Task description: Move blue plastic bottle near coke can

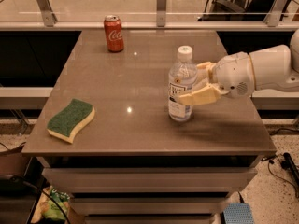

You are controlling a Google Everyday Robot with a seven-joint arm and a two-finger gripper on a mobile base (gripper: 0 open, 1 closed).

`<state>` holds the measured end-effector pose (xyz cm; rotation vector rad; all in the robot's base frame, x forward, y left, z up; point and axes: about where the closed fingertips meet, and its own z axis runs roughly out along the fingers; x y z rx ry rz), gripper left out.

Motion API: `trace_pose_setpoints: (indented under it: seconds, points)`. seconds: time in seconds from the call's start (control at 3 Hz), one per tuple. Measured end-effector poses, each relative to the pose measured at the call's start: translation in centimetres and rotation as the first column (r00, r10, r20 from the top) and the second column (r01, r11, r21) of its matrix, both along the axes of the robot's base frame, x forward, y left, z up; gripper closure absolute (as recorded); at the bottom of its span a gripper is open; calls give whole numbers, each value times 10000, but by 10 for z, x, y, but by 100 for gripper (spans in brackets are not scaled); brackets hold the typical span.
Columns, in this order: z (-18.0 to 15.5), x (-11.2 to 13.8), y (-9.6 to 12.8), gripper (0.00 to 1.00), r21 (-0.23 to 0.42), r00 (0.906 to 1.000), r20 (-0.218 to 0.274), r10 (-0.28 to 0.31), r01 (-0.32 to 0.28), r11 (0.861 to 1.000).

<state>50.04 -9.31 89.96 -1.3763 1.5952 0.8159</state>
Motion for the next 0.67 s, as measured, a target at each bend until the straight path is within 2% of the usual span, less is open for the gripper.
trace_pose_setpoints:
  seconds: [0.33, 0.67]
  points:
    - [0, 0, 2, 100, -3, 10000, 5, 39, -39, 10000]
    - [0, 0, 2, 100, -3, 10000, 5, 41, -41, 10000]
